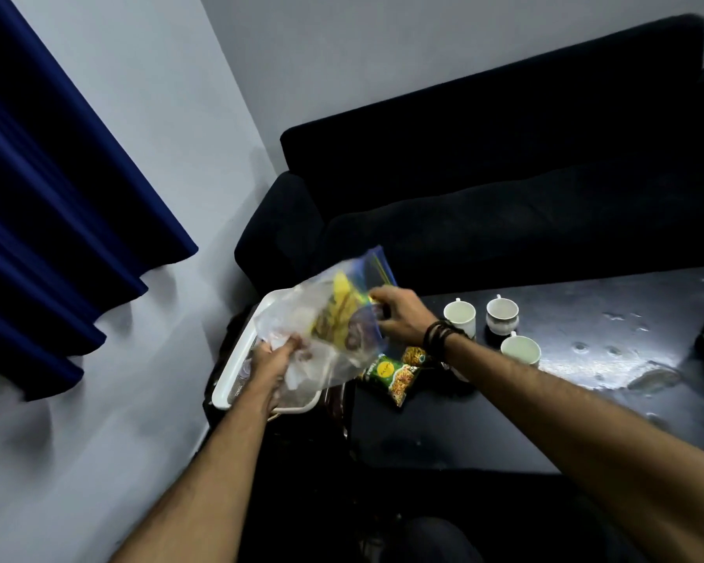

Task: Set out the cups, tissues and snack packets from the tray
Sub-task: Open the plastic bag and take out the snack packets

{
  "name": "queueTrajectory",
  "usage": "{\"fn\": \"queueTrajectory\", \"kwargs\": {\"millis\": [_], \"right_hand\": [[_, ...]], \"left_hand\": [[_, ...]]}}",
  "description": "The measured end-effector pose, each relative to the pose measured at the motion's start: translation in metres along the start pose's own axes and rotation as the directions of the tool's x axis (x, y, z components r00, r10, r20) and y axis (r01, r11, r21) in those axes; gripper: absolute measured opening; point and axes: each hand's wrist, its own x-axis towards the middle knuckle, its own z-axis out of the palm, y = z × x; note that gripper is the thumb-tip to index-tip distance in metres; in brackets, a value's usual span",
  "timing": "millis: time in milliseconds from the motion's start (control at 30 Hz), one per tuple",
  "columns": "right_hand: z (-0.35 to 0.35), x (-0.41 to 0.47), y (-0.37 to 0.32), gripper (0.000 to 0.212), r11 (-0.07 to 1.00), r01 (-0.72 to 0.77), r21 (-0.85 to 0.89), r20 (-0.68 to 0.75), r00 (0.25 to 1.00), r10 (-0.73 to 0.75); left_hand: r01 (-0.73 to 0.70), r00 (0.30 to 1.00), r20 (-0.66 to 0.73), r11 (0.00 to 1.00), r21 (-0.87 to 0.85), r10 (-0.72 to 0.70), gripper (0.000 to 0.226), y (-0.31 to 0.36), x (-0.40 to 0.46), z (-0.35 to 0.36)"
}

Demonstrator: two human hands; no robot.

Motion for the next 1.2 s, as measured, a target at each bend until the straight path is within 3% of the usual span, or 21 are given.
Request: {"fn": "queueTrajectory", "kwargs": {"millis": [100, 133, 200, 267, 400, 533, 700, 800, 900, 967, 1033, 1067, 1133, 1200], "right_hand": [[-0.018, -0.014, -0.002, 0.04, 0.983, 0.037, 0.18, -0.287, 0.958, 0.016], [-0.022, -0.018, 0.003, 0.04, 0.971, 0.022, 0.238, -0.355, 0.932, 0.066], [-0.026, -0.03, 0.017, 0.033, 0.926, -0.066, 0.373, -0.391, 0.894, 0.221], [-0.022, -0.046, 0.042, 0.028, 0.874, -0.215, 0.436, -0.301, 0.88, 0.367], [0.005, -0.081, 0.09, 0.027, 0.869, -0.495, 0.0, -0.063, 0.867, 0.494], [0.042, -0.106, 0.107, 0.036, 0.821, -0.473, -0.321, 0.115, 0.841, 0.529], [0.066, -0.11, 0.106, 0.04, 0.725, -0.318, -0.611, 0.018, 0.91, 0.414], [0.065, -0.104, 0.098, 0.04, 0.715, -0.29, -0.636, -0.03, 0.935, 0.352], [0.061, -0.096, 0.086, 0.044, 0.865, -0.321, -0.386, -0.084, 0.946, 0.314], [0.048, -0.084, 0.067, 0.066, 0.926, -0.377, 0.036, -0.104, 0.92, 0.378], [0.026, -0.071, 0.045, 0.09, 0.74, -0.423, 0.523, 0.031, 0.877, 0.479], [0.015, -0.065, 0.038, 0.091, 0.623, -0.417, 0.661, 0.102, 0.873, 0.476], [-0.007, -0.056, 0.028, 0.078, 0.5, -0.353, 0.791, 0.135, 0.897, 0.421], [-0.028, -0.053, 0.022, 0.068, 0.47, -0.249, 0.847, 0.031, 0.905, 0.423]], "left_hand": [[0.003, 0.99, -0.143, 0.998, -0.06, -0.011, 0.006, -0.005, 0.001, -0.007], [0.01, 0.98, -0.196, 0.996, -0.088, -0.027, 0.007, -0.006, 0.002, -0.01], [0.033, 0.951, -0.303, 0.995, -0.09, -0.059, 0.013, -0.01, 0.005, -0.017], [0.05, 0.928, -0.364, 0.994, -0.097, -0.082, 0.029, -0.014, 0.008, -0.02], [0.04, 0.922, -0.379, 0.993, -0.114, -0.08, 0.041, -0.014, 0.003, -0.014], [0.042, 0.939, -0.338, 0.995, -0.087, -0.069, 0.047, -0.016, 0.004, -0.009], [0.03, 0.967, -0.248, 0.989, -0.146, -0.065, 0.039, -0.013, -0.001, -0.001], [0.055, 0.979, -0.182, 0.983, -0.175, -0.087, 0.043, -0.011, -0.006, 0.004], [0.055, 0.993, -0.096, 0.986, -0.159, -0.071, 0.037, -0.01, -0.013, 0.008], [0.071, 0.997, -0.016, 0.985, -0.156, -0.074, 0.035, -0.009, -0.019, 0.015], [0.102, 0.994, 0.057, 0.981, -0.164, -0.094, 0.043, -0.007, -0.026, 0.026], [0.123, 0.989, 0.097, 0.98, -0.156, -0.109, 0.049, -0.005, -0.028, 0.032], [0.161, 0.966, 0.217, 0.984, -0.076, -0.142, 0.058, -0.003, -0.038, 0.045], [0.125, 0.944, 0.299, 0.99, 0.061, -0.138, 0.057, 0.0, -0.052, 0.06]]}}
